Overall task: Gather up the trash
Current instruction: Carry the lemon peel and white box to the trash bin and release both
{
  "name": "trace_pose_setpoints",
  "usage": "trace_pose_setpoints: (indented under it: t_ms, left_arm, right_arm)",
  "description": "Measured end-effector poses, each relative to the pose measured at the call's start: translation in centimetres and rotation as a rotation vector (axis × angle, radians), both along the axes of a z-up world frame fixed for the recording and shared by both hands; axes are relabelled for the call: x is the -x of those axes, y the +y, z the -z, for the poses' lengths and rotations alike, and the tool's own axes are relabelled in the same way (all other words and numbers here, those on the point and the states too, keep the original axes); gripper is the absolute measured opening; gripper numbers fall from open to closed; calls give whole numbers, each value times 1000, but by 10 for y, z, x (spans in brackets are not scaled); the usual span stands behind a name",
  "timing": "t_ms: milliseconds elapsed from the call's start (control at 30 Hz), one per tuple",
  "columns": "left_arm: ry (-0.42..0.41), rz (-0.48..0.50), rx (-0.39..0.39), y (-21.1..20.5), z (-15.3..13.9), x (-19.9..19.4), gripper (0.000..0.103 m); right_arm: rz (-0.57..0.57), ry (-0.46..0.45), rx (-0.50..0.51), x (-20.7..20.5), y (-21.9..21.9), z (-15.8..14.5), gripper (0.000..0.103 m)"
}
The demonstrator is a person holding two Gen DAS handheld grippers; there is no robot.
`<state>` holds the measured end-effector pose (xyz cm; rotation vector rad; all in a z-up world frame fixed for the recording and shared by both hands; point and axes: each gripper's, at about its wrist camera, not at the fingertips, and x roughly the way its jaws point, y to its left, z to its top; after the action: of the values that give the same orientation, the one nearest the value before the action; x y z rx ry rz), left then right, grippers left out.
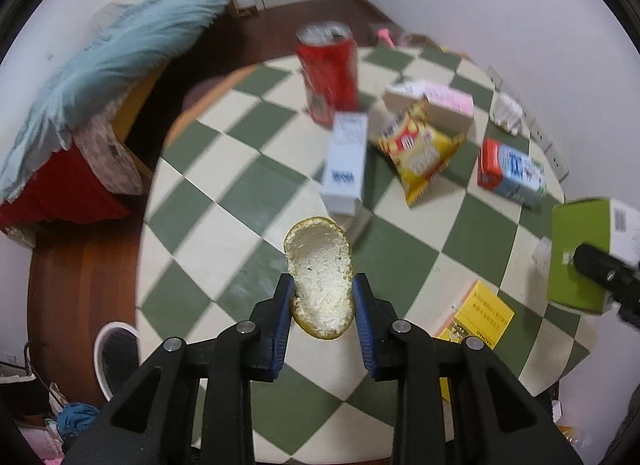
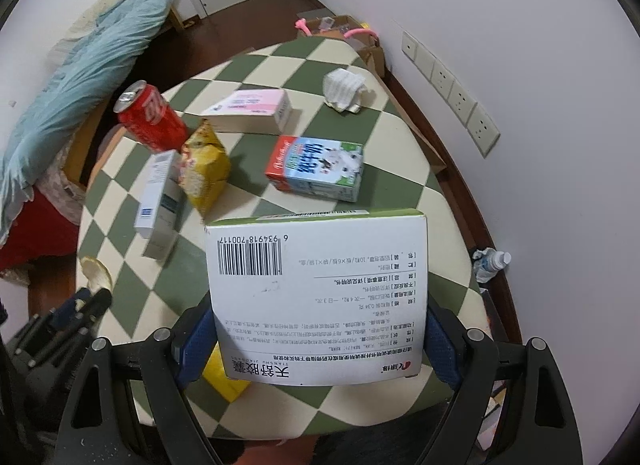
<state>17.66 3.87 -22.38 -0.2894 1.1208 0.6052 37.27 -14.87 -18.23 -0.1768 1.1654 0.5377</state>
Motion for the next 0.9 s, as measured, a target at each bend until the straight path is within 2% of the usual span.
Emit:
trace_pose_setpoints:
  t_ms: [267, 467, 667, 800, 900]
  left_arm:
    - [-94, -58, -86, 21, -58, 29, 25]
    - [-164, -118, -163, 34, -103, 66, 25]
    - [-224, -199, -183, 57, -135, 125, 25]
    - [-235, -276, -188, 79, -142, 176, 25]
    - [-220, -350, -195, 102, -137, 224, 25]
  right_arm:
    - [-43, -25, -76, 23, 13, -32, 89]
    - [-106, -40, -135, 52, 38, -56, 89]
    - [-236, -34, -205, 104, 82, -86, 89]
    - [-334, -13, -231, 148, 118, -92, 89]
    - [-426, 23, -237, 195, 159, -85, 89]
